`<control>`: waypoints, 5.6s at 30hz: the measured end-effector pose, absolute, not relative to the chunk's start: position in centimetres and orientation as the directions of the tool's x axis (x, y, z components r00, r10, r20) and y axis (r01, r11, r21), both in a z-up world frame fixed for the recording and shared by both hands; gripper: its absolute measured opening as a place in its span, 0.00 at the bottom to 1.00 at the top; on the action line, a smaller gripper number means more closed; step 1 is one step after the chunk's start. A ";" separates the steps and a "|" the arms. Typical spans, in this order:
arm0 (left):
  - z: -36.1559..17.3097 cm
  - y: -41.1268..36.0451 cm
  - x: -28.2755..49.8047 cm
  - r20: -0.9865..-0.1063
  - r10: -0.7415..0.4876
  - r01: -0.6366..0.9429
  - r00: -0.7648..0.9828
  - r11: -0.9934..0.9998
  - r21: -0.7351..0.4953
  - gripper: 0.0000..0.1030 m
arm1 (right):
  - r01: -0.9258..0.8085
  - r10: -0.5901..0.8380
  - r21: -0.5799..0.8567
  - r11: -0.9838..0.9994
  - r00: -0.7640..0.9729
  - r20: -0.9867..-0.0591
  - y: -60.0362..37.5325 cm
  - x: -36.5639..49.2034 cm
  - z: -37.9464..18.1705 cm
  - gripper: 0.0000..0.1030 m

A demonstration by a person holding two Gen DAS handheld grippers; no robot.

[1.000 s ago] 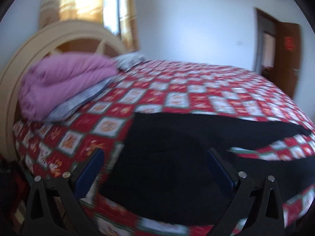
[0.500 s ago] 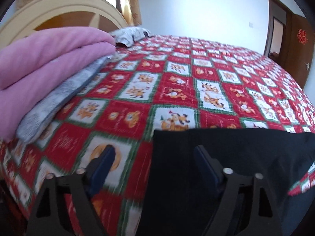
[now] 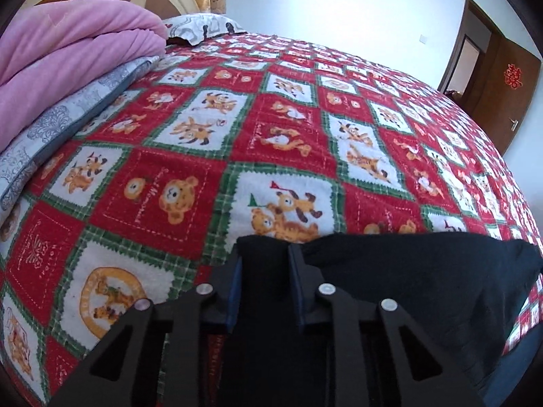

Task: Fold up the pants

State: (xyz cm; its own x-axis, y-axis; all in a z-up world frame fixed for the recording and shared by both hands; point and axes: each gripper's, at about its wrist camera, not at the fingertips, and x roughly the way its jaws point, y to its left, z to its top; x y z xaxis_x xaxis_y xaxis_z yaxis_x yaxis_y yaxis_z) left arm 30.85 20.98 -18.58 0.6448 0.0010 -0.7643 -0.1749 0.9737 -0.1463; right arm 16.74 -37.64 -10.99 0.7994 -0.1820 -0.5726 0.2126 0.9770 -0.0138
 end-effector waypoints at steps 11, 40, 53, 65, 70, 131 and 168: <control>-18.7 21.1 31.1 -0.750 -0.013 -0.158 0.661 0.975 -0.156 0.18 | 0.350 -0.159 0.138 0.927 0.697 -0.700 -50.0 27.5 -10.7 0.50; -17.6 19.2 31.0 -0.717 0.048 -0.131 0.695 0.990 -0.060 0.12 | 0.141 0.014 0.126 0.982 0.608 -0.794 -49.8 41.7 -15.9 0.08; -13.4 22.4 25.1 -0.493 -0.092 -0.093 0.865 0.937 -0.338 0.12 | 0.078 0.000 0.136 0.988 0.868 -0.496 -51.2 29.8 -8.8 0.08; -15.1 23.0 16.7 -0.377 -0.201 0.026 0.904 0.907 -0.421 0.12 | 0.060 0.046 0.224 0.973 0.898 -0.438 -53.4 17.9 -10.7 0.08; -17.3 23.0 14.7 -0.403 -0.221 0.037 0.888 0.908 -0.417 0.12 | 0.066 0.047 0.222 0.973 0.883 -0.466 -53.6 15.1 -11.9 0.08; -15.1 21.7 6.7 -0.525 -0.043 -0.102 0.850 0.965 -0.243 0.86 | -0.407 0.414 0.202 0.891 0.545 -0.730 -21.0 11.3 -16.9 0.49; -19.4 22.2 6.7 -0.601 -0.072 -0.007 0.796 0.992 -0.128 0.05 | -0.381 0.384 0.178 0.907 0.578 -0.720 -18.5 9.6 -20.2 0.49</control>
